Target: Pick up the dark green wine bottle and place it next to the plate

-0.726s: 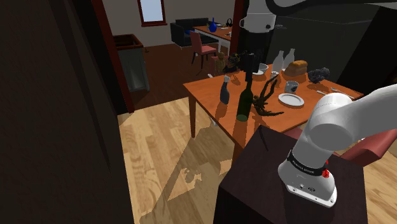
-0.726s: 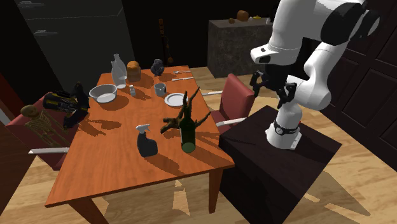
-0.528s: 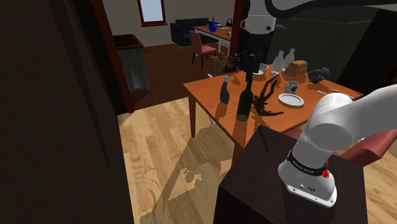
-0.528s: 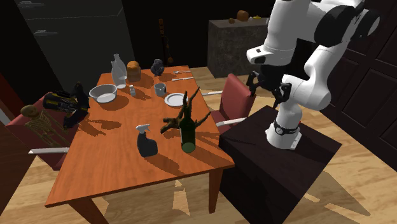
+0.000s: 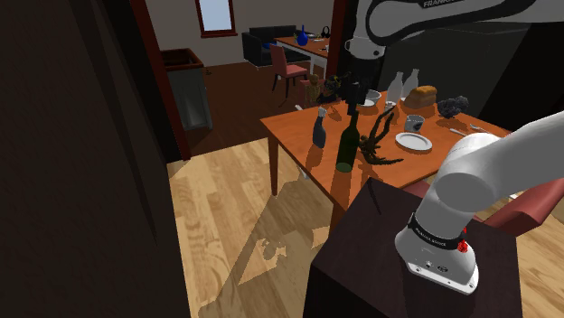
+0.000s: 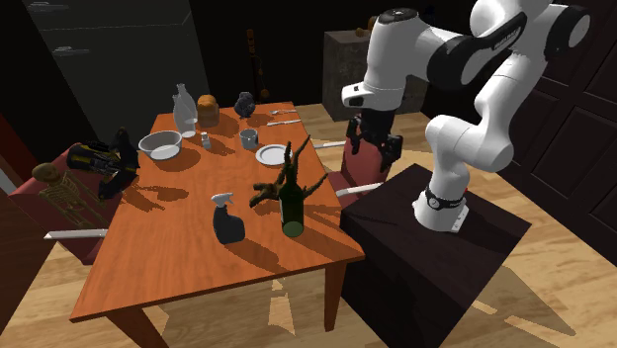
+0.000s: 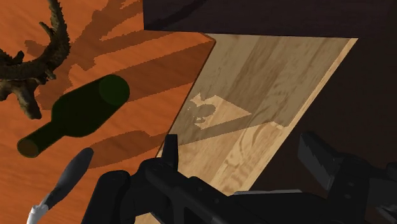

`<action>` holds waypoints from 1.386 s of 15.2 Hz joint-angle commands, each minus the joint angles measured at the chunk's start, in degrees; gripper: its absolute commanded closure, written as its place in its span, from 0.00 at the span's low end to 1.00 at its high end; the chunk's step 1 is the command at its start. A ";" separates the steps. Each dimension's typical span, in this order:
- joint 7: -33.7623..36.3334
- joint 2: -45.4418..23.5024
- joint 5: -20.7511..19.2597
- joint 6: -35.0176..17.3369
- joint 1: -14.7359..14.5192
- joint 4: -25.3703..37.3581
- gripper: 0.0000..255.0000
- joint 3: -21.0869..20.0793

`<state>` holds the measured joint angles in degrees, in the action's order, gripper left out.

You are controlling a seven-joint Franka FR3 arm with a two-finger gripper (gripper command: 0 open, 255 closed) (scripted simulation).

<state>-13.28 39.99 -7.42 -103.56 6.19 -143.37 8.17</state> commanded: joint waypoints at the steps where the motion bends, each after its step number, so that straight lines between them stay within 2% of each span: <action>1: -1.40 -2.33 -1.05 -3.24 0.91 -0.09 0.00 1.97; 7: -6.34 -10.66 -2.98 -12.25 3.24 1.59 0.00 8.41; 12: -11.13 -19.01 -2.30 -19.19 4.22 4.85 0.00 13.81; 16: -15.88 -26.47 0.42 -24.04 4.45 8.63 0.00 18.07; 21: -23.19 -36.39 6.99 -28.54 4.86 14.53 0.00 22.46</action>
<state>-35.07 5.25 -1.72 -131.35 10.89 -129.80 29.91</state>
